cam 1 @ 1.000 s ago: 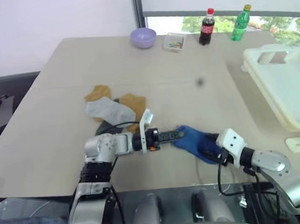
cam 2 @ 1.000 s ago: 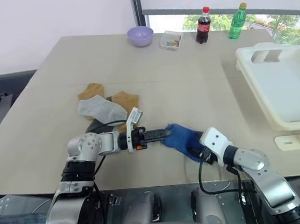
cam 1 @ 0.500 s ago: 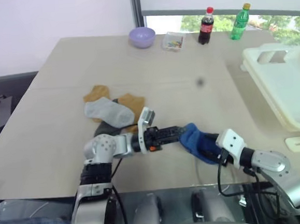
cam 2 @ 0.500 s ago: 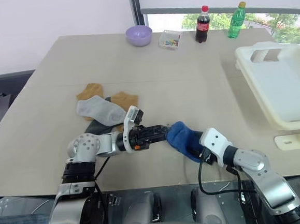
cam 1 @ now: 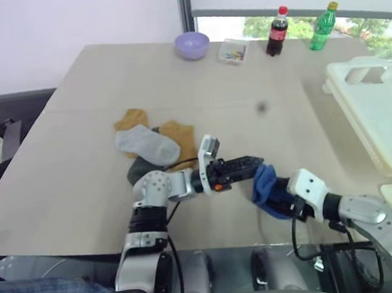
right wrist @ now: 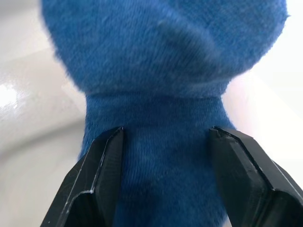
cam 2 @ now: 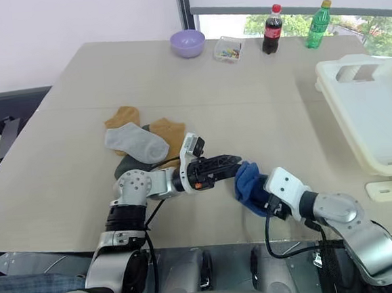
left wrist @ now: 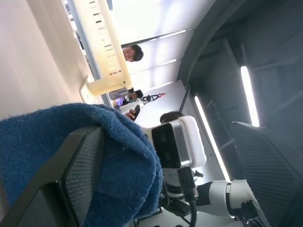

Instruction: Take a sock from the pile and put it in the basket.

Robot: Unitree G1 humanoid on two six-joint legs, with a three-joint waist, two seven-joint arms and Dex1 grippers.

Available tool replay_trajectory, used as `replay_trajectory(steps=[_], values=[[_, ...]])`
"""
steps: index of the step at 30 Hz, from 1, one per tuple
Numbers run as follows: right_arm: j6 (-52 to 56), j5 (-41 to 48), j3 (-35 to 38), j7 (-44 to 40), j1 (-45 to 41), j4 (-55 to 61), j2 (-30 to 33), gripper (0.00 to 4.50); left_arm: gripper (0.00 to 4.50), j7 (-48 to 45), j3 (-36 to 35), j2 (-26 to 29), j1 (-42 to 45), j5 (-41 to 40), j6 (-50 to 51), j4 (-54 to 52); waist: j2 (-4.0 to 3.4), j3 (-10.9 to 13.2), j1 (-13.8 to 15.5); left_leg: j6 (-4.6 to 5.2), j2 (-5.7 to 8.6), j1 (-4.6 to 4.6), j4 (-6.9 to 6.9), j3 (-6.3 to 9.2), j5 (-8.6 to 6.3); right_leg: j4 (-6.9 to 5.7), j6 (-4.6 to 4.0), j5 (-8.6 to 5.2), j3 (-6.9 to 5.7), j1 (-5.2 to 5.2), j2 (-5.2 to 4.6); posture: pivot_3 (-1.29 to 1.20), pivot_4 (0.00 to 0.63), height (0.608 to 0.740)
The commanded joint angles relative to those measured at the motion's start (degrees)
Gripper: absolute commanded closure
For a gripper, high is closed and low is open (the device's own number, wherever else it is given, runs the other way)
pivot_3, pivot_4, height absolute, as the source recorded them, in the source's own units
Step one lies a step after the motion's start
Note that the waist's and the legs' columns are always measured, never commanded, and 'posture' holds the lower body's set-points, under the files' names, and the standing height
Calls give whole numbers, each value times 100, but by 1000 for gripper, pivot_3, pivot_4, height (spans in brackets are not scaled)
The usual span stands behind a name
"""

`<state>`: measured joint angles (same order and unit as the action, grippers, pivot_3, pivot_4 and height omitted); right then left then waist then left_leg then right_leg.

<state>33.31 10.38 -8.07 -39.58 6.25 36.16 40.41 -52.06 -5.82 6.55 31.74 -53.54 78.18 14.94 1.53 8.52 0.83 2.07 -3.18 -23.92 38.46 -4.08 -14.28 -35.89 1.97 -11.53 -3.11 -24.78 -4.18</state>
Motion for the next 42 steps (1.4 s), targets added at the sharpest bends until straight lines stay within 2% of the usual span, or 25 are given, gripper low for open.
replay_trajectory(steps=[1,3,6,8,11,14,19,23,25,30,37,40,42], values=[[567,291,287,42,-183,518,57,1551,29,-51,141,-154,151,-20,-74,108,1,1,1,0,1,0,-2,0,0,2,0,0,0,0,0,0,150,736],[724,326,311,114,-326,590,48,1551,29,-66,218,-222,166,-27,-54,134,2,5,2,0,2,-1,-2,0,0,3,0,0,0,0,0,0,150,736],[913,374,388,105,-344,722,166,836,0,-124,410,-258,113,6,-28,65,3,6,7,0,4,-1,-2,2,0,3,1,0,-1,0,-1,0,150,736],[1024,384,593,155,-302,832,273,76,0,-114,467,-291,114,15,-44,90,0,11,5,0,3,-2,-2,3,0,3,1,0,-3,0,-1,0,150,736],[1263,600,1143,14,-116,1066,532,24,0,-93,560,-357,153,55,-81,158,-8,20,17,0,4,-2,-2,2,0,3,1,0,-2,0,-1,0,150,736],[1616,1064,2019,-199,355,1382,613,24,0,-100,672,-490,191,93,-136,240,-4,24,29,1,7,-5,-2,5,0,4,1,0,-5,0,-3,0,150,736],[2438,2413,3531,-372,1141,1882,111,24,0,-237,1021,-567,164,292,-249,355,-1,29,38,1,6,-7,-4,10,0,6,1,-1,-7,1,-1,0,150,736],[2584,3356,4057,2,1381,2147,-391,24,0,-363,1180,-588,219,430,-364,517,0,29,-13,2,2,-1,-3,5,0,4,3,0,-3,2,0,0,150,736],[2891,3498,3686,673,1129,2130,-781,24,0,-419,1226,-596,219,467,-379,563,0,29,-5,2,1,7,2,5,0,0,3,1,-2,5,0,0,150,736],[3402,3229,2901,1814,765,1790,-1314,24,0,-511,1273,-564,204,540,-438,607,-27,28,0,2,2,5,0,9,0,0,1,0,-1,3,1,0,150,736],[3813,3208,2613,2454,1102,1225,-1844,24,0,-477,1202,-566,134,570,-531,621,-29,26,-4,6,7,-4,-3,7,-2,3,-1,1,2,0,0,0,150,736],[3814,3353,2525,2277,1321,1154,-1760,763,0,-462,1163,-590,98,569,-545,582,-24,22,1,6,5,5,-1,6,-2,3,2,0,2,4,1,0,150,736],[3814,3554,2422,2146,1373,1199,-1741,1676,0,-446,1139,-604,94,578,-561,581,-21,18,-3,6,2,8,-1,12,-2,2,1,0,-3,9,2,0,150,736]])
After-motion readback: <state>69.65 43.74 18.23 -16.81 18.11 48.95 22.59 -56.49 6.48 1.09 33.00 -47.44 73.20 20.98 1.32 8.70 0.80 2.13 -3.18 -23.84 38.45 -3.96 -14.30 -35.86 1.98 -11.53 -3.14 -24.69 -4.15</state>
